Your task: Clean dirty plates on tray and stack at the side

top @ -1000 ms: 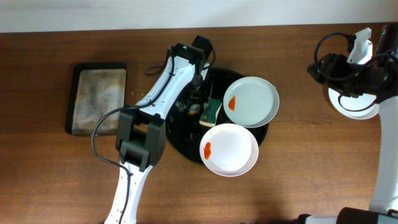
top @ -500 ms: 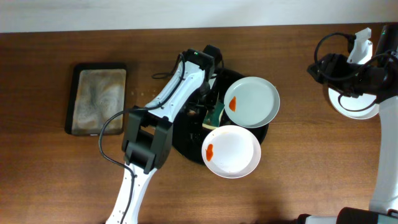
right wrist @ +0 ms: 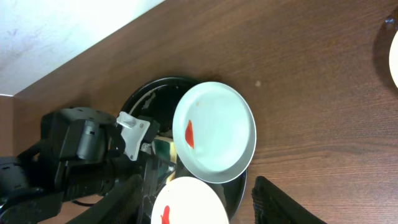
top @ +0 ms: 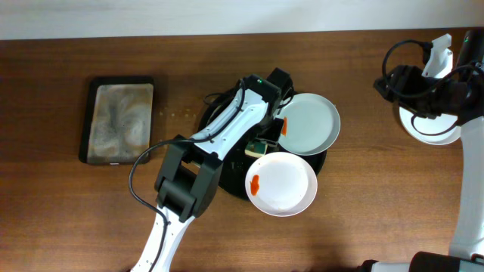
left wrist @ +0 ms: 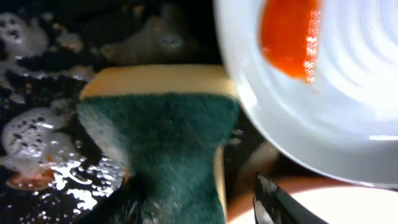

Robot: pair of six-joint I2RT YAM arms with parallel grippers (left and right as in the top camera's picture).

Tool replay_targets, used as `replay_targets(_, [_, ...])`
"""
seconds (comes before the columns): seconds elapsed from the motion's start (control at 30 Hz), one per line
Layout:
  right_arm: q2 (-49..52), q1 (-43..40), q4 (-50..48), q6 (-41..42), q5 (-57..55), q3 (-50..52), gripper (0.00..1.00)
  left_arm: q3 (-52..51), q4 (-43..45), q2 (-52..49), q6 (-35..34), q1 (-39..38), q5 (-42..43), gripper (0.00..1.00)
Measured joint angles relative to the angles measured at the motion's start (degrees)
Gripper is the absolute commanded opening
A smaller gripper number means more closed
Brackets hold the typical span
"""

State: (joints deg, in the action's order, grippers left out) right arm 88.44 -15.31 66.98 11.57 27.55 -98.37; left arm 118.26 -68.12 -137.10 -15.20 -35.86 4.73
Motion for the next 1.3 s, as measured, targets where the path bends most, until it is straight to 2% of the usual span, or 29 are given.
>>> replay_targets(0.17, [0.0,0.0,0.1,0.0,0.0,0.0,0.57,-2.2,1.6,0.2,-0.5,0.3,-2.2,0.35])
replay_targets(0.27, [0.0,0.0,0.1,0.0,0.0,0.0,0.57,-2.4,1.6,0.2,-0.8,0.3,-2.9,0.34])
replay_targets(0.33, [0.0,0.0,0.1,0.0,0.0,0.0,0.57,-2.4,1.6,0.2,-0.9,0.3,-3.2,0.24])
replay_targets(0.4, [0.0,0.0,0.1,0.0,0.0,0.0,0.57,-2.4,1.2,0.2,-1.1,0.3,-3.8,0.23])
replay_targets(0.57, [0.0,0.0,0.1,0.0,0.0,0.0,0.57,-2.3,-0.2,0.2,-0.9,0.3,-7.8,0.0])
replay_targets(0.93, [0.0,0.0,0.3,0.0,0.0,0.0,0.57,-0.1,-3.4,3.2,-0.9,2.8,-13.9,0.0])
replay_targets(1.1, [0.0,0.0,0.3,0.0,0.0,0.0,0.57,0.6,-1.7,8.1,-0.7,8.3,-10.4,0.0])
replay_targets(1.3, [0.0,0.0,0.3,0.0,0.0,0.0,0.57,0.6,-1.5,8.7,1.3,14.8,-3.0,0.0])
